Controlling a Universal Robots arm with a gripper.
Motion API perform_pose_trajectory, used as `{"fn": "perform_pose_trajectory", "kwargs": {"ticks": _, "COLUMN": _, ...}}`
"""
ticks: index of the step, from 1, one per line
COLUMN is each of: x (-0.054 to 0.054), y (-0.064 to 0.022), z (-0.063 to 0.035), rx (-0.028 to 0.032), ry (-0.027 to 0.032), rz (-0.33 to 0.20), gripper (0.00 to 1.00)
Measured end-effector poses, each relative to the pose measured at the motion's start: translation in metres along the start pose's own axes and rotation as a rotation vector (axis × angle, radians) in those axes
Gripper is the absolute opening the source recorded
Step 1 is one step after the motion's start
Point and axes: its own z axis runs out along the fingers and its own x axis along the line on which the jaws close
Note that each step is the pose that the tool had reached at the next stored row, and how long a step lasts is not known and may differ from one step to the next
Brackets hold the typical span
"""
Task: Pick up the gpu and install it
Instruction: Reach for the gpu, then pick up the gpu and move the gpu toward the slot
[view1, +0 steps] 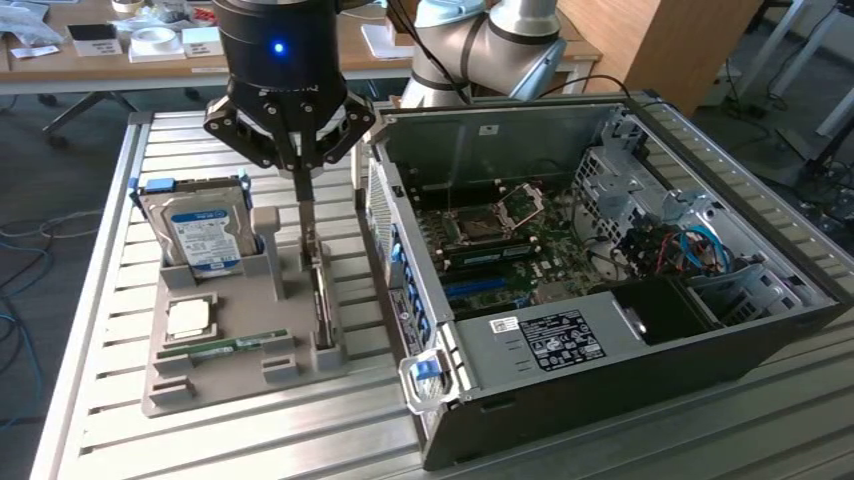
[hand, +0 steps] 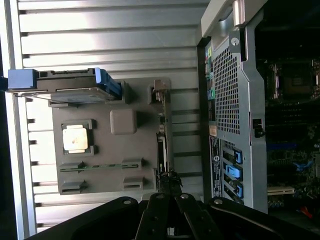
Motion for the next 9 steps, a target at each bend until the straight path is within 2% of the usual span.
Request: {"fn": "perform_pose_trajectory", "kwargs": {"ticks": 9, "x": 0.0, "y": -0.0002, "z": 0.0006, "rx": 0.0, "ry": -0.0001, "rz": 0.0, "gripper": 0.11}}
